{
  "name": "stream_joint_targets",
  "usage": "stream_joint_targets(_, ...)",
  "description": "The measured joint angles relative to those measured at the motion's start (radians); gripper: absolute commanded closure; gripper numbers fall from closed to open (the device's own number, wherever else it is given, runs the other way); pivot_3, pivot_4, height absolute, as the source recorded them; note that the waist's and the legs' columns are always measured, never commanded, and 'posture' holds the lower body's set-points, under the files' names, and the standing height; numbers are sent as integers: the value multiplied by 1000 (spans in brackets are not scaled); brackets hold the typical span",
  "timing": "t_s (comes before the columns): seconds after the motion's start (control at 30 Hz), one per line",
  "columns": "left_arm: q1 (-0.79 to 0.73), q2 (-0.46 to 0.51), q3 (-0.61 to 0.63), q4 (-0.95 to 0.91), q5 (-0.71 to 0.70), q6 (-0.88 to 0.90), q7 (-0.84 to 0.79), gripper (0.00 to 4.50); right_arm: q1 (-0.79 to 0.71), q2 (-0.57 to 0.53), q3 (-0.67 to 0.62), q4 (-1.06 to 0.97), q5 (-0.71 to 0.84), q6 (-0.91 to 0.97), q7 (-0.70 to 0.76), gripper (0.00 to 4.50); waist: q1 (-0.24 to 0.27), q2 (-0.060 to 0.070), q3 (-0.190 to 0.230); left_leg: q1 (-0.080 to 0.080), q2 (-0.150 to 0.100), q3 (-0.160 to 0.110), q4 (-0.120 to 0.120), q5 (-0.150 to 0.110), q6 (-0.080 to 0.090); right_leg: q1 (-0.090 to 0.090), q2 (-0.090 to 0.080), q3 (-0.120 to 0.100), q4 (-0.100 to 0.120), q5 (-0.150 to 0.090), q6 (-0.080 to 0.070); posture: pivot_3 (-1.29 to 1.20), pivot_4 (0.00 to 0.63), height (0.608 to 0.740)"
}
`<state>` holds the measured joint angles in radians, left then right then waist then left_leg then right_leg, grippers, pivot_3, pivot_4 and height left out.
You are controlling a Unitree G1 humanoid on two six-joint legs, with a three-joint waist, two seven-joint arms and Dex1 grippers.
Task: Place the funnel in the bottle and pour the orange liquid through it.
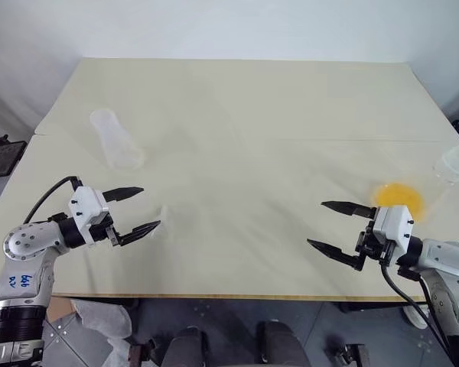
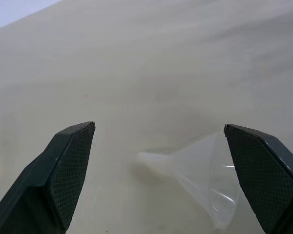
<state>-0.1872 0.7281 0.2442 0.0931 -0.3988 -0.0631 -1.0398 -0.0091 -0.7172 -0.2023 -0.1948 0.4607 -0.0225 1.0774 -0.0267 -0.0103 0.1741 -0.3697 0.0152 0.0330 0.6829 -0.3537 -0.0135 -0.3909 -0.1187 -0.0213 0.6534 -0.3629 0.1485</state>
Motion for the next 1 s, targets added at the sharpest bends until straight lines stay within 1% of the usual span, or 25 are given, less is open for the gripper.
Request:
stream_joint_targets(0.2,-9,-2,-9,2,34,-31,16,0,6,5,0,0,-1,-2,0,57,0,0,0,0,0,0,0,0,0,0,0,0,0,0,0,0,150,740)
stream_joint_targets(0.33,-8,-26,-4,4,32,-32,51,0,3,17,2,0,-10,-8,-2,57,0,0,0,0,0,0,0,0,0,0,0,0,0,0,0,0,150,740)
stream_joint_targets(0.4,-5,-54,32,8,31,-37,108,0,-9,33,10,0,-10,-9,-11,57,0,0,0,0,0,0,0,0,0,0,0,0,0,0,0,0,150,740)
stream_joint_targets(0.5,-2,-116,131,9,-3,-8,246,0,-44,82,32,-8,-6,8,-56,57,-4,0,0,0,2,0,0,0,0,-1,0,0,1,0,0,0,150,740)
stream_joint_targets(0.57,49,-183,215,-12,-49,25,353,0,-85,136,52,-37,3,35,-105,57,-11,1,0,1,4,0,0,0,-1,-1,0,0,2,0,0,0,150,740)
stream_joint_targets(0.67,152,-269,284,-37,-88,74,465,0,-120,168,80,-84,13,70,-155,57,-9,0,-1,1,4,-1,1,-1,-1,-1,0,-1,2,0,0,0,150,740)
stream_joint_targets(0.77,214,-324,335,-48,-121,114,545,0,-146,200,89,-105,22,103,-203,57,2,-3,-1,0,2,-3,2,-1,-1,0,-2,-3,2,0,0,0,150,740)
stream_joint_targets(0.87,242,-339,356,-67,-145,148,588,0,-153,204,107,-118,21,111,-214,57,15,-3,-1,0,-1,-5,2,-1,0,2,-6,-7,1,0,0,0,150,740)
stream_joint_targets(1.0,203,-324,317,-121,-174,211,577,0,-128,188,126,-117,-7,103,-191,57,29,-3,-1,1,-3,-10,3,-1,1,8,-9,-15,-1,0,0,0,150,740)
